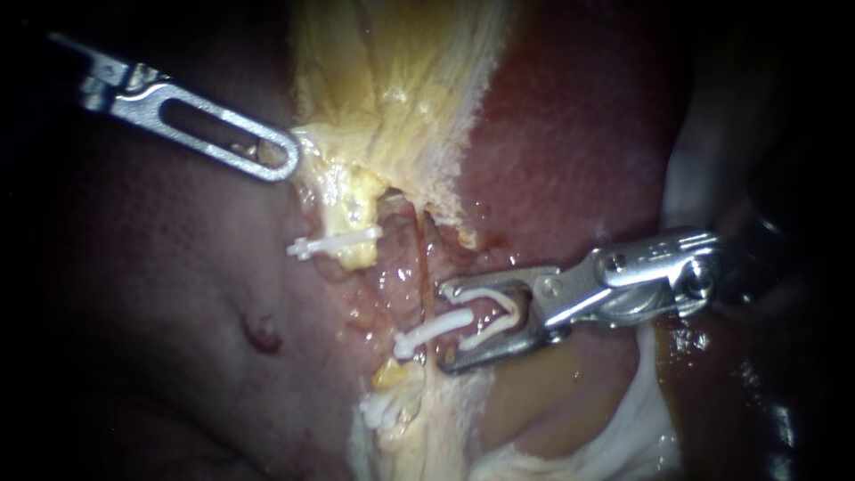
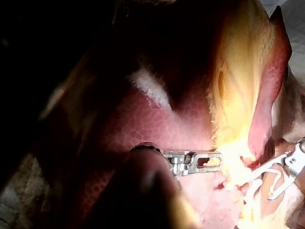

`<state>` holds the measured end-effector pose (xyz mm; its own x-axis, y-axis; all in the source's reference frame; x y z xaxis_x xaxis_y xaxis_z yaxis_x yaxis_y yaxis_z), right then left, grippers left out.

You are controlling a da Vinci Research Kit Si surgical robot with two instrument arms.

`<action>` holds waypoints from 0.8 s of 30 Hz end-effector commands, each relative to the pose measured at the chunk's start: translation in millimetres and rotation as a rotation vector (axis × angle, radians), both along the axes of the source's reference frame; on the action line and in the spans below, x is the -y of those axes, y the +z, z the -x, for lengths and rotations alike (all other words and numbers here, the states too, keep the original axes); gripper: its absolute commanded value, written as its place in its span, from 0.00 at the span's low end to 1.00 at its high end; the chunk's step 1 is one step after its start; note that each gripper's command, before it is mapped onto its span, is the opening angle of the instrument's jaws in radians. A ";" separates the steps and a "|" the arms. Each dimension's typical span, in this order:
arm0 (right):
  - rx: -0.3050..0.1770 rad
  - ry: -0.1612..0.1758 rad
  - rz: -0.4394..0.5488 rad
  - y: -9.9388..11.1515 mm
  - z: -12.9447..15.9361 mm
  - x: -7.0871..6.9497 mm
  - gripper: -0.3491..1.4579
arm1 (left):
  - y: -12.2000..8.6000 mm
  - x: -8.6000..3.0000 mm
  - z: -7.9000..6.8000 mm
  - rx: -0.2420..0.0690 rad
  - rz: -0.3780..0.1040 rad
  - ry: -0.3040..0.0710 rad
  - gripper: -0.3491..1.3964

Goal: Clipping second clip right tube

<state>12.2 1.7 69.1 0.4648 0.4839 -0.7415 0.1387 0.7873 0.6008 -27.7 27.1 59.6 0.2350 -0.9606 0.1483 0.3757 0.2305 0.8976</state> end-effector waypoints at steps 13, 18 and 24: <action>0.011 0.040 -0.067 1.9 -0.3 -0.8 0.47 | 0.0 0.0 0.0 0.000 0.000 0.000 0.00; 0.002 0.040 -0.090 2.1 -0.7 -0.8 0.47 | 0.0 0.0 0.0 0.000 0.000 0.000 0.00; -0.012 0.043 -0.113 2.3 -1.4 -0.7 0.47 | 0.0 0.0 0.0 0.000 0.000 0.000 0.00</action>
<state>13.6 2.5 71.5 0.4330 0.5887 -0.6826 0.1132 0.7158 0.6891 -27.7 27.1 59.6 0.2349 -0.9607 0.1481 0.3761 0.2303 0.8975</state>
